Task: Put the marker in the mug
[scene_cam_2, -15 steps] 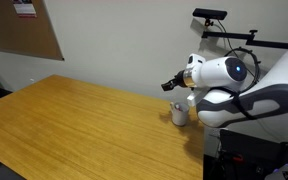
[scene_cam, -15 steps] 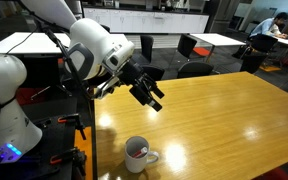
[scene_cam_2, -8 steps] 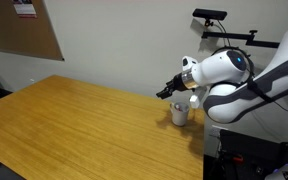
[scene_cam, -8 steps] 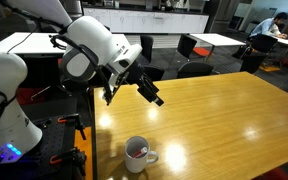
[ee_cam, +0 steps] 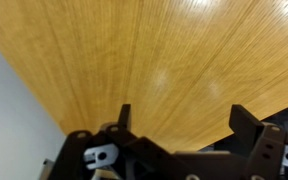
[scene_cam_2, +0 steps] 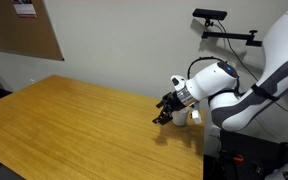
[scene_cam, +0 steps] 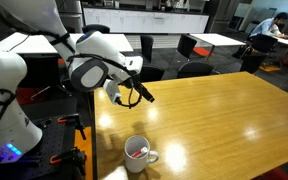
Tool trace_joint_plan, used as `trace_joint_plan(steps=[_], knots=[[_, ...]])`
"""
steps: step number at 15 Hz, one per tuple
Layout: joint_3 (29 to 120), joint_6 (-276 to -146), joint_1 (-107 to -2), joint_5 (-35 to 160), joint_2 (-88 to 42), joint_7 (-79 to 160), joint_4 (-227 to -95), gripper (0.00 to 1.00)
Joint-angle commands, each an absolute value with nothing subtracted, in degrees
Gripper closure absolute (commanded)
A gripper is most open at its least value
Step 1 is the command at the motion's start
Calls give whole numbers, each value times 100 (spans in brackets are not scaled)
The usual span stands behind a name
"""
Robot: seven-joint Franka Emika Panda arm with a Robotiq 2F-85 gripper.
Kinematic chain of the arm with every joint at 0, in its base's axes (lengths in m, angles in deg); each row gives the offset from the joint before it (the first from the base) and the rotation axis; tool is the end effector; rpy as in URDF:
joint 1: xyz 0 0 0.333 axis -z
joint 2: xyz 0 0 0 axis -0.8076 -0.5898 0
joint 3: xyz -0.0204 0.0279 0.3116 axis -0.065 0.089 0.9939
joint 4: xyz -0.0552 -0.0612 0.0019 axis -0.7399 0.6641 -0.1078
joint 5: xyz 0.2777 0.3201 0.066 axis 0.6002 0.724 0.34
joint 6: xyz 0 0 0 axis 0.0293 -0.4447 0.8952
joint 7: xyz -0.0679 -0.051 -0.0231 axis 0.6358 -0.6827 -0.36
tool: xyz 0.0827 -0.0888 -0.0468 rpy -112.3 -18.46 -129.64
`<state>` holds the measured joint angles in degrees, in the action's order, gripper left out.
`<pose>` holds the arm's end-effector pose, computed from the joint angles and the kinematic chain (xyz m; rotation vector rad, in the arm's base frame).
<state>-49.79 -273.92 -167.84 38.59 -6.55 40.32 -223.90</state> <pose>0.4739 -0.0602 0.2575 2.8437 0.2694 1.0650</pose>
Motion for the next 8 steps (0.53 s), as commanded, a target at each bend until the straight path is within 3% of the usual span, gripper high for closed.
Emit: trace_joint_plan(steps=[1, 2, 3, 4, 8], knots=[[-4916, -27141, -16626, 2438, 233, 4261, -22082, 0], [-4792, -27041, -16469, 1985, 436, 4320, -22055, 0], [-3814, -27200, -15665, 3165, 8, 3669, -22369, 0], [-4920, -27228, -16629, 2287, 112, 4274, -22258, 0], [-4896, -27219, -16549, 2105, 415, 4268, -22170, 0]])
